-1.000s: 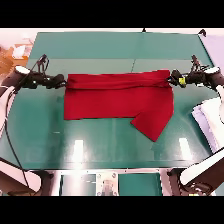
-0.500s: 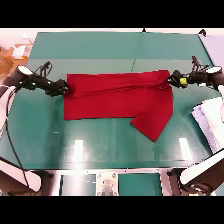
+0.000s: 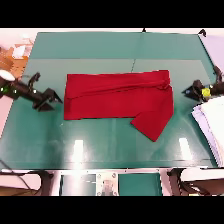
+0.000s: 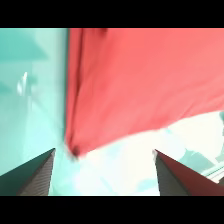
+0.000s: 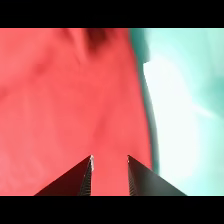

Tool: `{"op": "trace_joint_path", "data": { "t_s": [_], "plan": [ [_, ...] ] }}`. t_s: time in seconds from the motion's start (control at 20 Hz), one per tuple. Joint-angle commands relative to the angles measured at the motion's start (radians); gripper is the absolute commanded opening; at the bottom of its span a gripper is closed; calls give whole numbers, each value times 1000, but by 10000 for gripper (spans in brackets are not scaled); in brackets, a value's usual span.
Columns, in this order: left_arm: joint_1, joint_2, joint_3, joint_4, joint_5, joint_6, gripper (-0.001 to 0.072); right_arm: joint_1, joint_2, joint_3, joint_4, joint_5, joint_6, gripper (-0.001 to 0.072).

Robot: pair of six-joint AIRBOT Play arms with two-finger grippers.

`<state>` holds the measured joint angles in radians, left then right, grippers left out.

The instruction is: Fold the shirts.

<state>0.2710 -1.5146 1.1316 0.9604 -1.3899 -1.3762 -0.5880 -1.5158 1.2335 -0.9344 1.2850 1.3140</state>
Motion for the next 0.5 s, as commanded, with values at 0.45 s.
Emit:
{"op": "trace_joint_path", "data": {
  "t_s": [0.45],
  "plan": [
    [-227, 464, -679, -311, 696, -17, 559, -79, 395, -764, 80, -294, -21, 334]
  ]
}}
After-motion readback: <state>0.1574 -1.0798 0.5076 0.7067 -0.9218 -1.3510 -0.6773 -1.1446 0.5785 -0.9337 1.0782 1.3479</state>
